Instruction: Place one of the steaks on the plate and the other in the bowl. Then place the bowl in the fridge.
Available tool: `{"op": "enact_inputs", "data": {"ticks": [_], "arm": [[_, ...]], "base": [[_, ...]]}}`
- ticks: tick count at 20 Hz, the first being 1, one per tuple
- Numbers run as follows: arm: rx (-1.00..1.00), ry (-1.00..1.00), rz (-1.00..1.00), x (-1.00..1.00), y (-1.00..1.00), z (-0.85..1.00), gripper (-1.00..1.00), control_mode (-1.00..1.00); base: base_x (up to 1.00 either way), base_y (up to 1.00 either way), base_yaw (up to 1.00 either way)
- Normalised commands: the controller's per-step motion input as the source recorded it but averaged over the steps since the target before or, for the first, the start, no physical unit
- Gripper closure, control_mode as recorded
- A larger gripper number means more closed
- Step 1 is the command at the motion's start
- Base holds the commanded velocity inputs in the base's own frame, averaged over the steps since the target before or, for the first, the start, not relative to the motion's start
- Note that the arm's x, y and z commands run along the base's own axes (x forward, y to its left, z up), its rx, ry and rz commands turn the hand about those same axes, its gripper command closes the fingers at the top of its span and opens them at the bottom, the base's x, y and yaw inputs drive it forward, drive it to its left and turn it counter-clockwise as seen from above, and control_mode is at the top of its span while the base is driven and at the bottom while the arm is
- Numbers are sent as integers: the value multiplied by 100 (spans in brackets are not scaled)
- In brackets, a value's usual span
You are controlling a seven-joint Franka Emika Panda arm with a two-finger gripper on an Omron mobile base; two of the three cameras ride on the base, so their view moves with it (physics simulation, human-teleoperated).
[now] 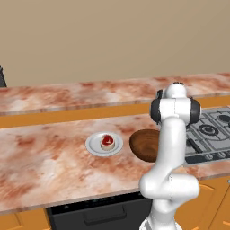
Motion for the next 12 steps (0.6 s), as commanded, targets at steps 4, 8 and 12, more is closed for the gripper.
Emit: {"op": "enact_inputs", "data": {"ticks": [4,8,12], "arm": [[0,3,0,-11,-8,-18,-100,-100],[0,2,0,-22,0,-23,-100,-100],[0,0,0,-24,0,-21,100,-100]], "base": [[0,0,0],[0,0,0],[0,0,0]]}}
